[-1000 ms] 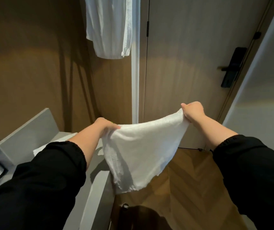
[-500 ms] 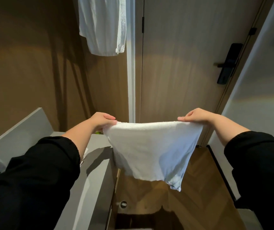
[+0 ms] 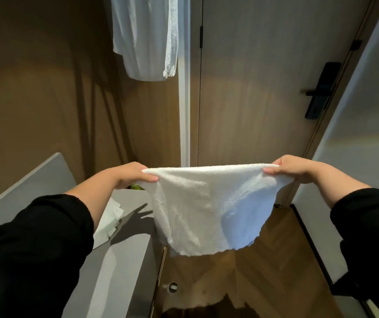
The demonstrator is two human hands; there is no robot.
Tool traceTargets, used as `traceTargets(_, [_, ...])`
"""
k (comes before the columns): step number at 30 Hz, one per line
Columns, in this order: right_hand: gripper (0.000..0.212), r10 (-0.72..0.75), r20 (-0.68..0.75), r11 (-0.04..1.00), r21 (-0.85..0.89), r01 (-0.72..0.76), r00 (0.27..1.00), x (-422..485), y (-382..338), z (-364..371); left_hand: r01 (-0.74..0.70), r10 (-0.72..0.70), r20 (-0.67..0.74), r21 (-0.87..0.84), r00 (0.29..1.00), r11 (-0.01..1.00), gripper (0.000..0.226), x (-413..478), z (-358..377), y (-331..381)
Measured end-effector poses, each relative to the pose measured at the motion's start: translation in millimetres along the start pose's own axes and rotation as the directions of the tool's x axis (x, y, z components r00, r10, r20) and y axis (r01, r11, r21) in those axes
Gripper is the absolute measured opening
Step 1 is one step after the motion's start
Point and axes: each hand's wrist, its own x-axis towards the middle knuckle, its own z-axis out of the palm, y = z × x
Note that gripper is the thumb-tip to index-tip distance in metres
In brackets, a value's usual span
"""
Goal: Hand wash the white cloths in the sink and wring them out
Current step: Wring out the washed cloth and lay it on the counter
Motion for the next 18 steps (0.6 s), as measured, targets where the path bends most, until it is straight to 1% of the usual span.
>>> traceTargets(1, [0.033, 0.025, 0.037, 0.999, 0.045, -0.026, 0.999, -3.1, 0.0, 3.1, 0.04, -0.04, 0.005, -0.018, 0.999, 0.999, 0.067, 0.5, -2.1, -2.8])
traceTargets(2, [0.031, 0.045, 0.057, 0.998, 0.047, -0.048, 0.997, -4.0, -0.6, 7.5, 0.076, -0.076, 0.006, -0.037, 0.997, 0.996, 0.073, 0.9, -1.2, -4.4])
traceTargets(3, [0.031, 0.059, 0.052, 0.997, 0.037, -0.061, 0.997, -4.5, -2.6, 12.7, 0.098, -0.1, -0.021, -0.047, 0.995, 0.994, 0.067, 0.7, 2.5, -3.6])
traceTargets(4, [0.032, 0.077, 0.021, 0.996, 0.039, -0.077, 0.997, -2.7, -6.3, 17.8, 0.113, -0.117, -0.086, -0.05, 0.989, 0.992, 0.056, 0.4, 7.5, 0.1])
traceTargets(6, [0.033, 0.132, -0.086, 0.986, 0.113, -0.122, 0.987, 3.3, -17.6, 27.1, 0.143, -0.157, -0.235, -0.074, 0.959, 0.987, 0.038, 0.8, 17.8, 12.5])
traceTargets(8, [0.031, 0.212, -0.199, 0.946, 0.287, -0.15, 0.957, 8.6, -34.3, 36.2, 0.172, -0.208, -0.316, -0.136, 0.926, 0.976, 0.026, -4.7, 30.9, 35.4])
traceTargets(10, [0.026, 0.249, -0.232, 0.844, 0.528, -0.093, 0.94, 7.9, -59.8, 46.1, 0.193, -0.255, -0.303, -0.22, 0.918, 0.956, 0.017, -12.3, 43.1, 62.6])
traceTargets(11, [0.026, 0.24, -0.249, 0.804, 0.593, -0.048, 0.938, 3.6, -74.8, 51.9, 0.183, -0.264, -0.267, -0.291, 0.927, 0.939, 0.016, -17.8, 48.7, 76.5])
traceTargets(12, [0.028, 0.208, -0.281, 0.807, 0.59, -0.002, 0.937, -0.4, -87.9, 57.8, 0.158, -0.253, -0.22, -0.375, 0.942, 0.914, 0.015, -21.8, 53.6, 89.0])
traceTargets(13, [0.031, 0.144, -0.314, 0.852, 0.522, 0.044, 0.939, -8.2, -100.6, 64.1, 0.124, -0.223, -0.172, -0.454, 0.959, 0.883, 0.015, -24.5, 58.1, 100.4])
traceTargets(14, [0.034, 0.04, -0.32, 0.897, 0.428, 0.107, 0.946, -18.2, -111.8, 70.8, 0.086, -0.179, -0.135, -0.513, 0.975, 0.854, 0.014, -27.5, 62.6, 110.0])
traceTargets(15, [0.038, -0.087, -0.285, 0.925, 0.333, 0.184, 0.955, -30.4, -121.1, 78.6, 0.046, -0.129, -0.115, -0.547, 0.985, 0.836, 0.015, -29.9, 66.7, 117.9])
traceTargets(16, [0.039, -0.212, -0.22, 0.936, 0.233, 0.263, 0.952, -42.6, -127.8, 87.0, 0.008, -0.083, -0.111, -0.553, 0.99, 0.833, 0.018, -30.9, 69.7, 124.0])
traceTargets(17, [0.036, -0.316, -0.158, 0.931, 0.136, 0.338, 0.935, -51.9, -130.7, 95.6, -0.023, -0.045, -0.111, -0.545, 0.993, 0.838, 0.02, -32.2, 72.6, 129.6])
traceTargets(18, [0.033, -0.39, -0.123, 0.915, 0.058, 0.399, 0.913, -59.0, -132.1, 104.5, -0.055, -0.015, -0.124, -0.535, 0.992, 0.843, 0.02, -33.4, 74.0, 132.6])
